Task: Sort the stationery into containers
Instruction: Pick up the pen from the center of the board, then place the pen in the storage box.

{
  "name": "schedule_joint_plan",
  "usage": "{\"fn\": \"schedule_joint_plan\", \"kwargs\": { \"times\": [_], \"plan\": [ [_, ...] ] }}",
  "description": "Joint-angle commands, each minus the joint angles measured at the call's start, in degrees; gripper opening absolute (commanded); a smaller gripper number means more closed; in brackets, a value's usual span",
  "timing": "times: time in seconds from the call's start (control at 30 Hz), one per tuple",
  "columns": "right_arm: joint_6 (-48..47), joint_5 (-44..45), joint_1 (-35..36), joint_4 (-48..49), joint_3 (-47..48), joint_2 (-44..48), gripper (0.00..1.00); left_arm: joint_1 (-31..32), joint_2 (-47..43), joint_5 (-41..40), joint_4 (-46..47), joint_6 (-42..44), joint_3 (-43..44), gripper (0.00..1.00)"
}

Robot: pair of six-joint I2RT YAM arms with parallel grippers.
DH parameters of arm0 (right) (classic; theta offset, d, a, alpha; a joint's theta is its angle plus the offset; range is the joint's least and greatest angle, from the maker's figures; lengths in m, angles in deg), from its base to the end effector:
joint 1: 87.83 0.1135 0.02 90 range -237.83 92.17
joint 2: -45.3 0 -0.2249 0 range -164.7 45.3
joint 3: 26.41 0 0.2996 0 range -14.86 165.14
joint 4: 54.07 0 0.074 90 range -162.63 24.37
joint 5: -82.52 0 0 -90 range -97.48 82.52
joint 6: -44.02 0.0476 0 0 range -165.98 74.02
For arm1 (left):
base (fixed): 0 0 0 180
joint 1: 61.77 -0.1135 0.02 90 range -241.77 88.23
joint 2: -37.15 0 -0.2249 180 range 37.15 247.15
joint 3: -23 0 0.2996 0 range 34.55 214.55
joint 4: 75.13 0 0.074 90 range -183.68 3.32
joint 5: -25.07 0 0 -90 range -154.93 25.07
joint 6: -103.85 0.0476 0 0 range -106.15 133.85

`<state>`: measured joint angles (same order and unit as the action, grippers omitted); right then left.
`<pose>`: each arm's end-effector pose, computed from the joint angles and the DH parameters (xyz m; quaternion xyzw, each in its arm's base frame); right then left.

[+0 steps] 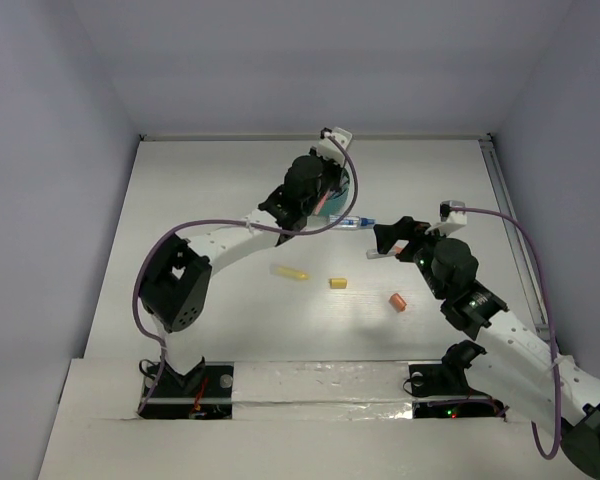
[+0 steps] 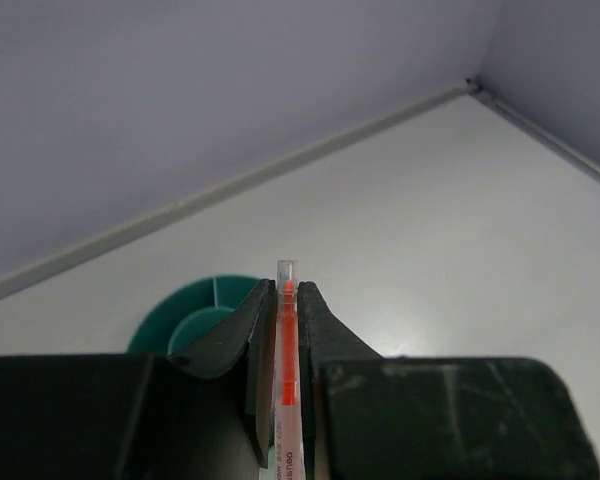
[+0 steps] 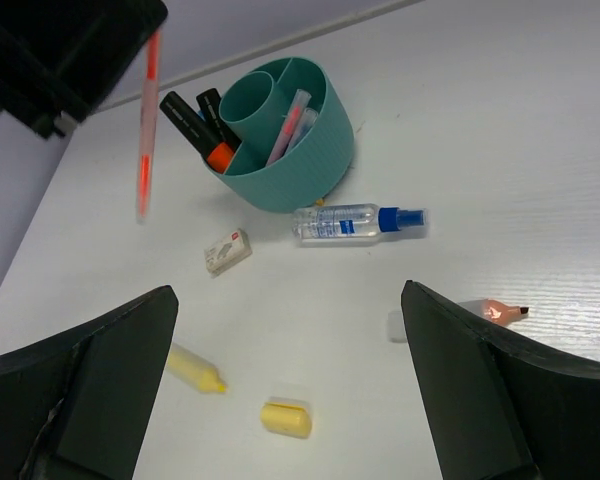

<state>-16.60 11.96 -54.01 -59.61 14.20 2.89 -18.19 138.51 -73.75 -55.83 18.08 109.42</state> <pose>0.2342 0.1378 0.2406 0.0827 0.7439 0.2331 0.6208 0.3487 -0.3218 0.2660 0.2231 0.6424 -0.1970 0.7062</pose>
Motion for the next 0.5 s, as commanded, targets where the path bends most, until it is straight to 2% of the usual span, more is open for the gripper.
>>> {"fn": "schedule_joint_plan", "kwargs": {
  "times": [0.0,0.33,0.47],
  "plan": [
    [-0.3,0.2,0.3,2.6,0.9,0.1,1.0,-2.0,2.3,0.4,6.4,-2.3,4.5,0.0],
    [-0.7,0.4,0.3,3.3,1.0,-1.7,1.0,-3.7,11.9,2.7,10.4,-2.6,13.2,0.0],
    [-0.9,0.9,0.3,3.5,1.0,-2.2,1.0,-4.2,14.0,4.2,12.6,-2.8,14.0,0.0]
  ]
}}
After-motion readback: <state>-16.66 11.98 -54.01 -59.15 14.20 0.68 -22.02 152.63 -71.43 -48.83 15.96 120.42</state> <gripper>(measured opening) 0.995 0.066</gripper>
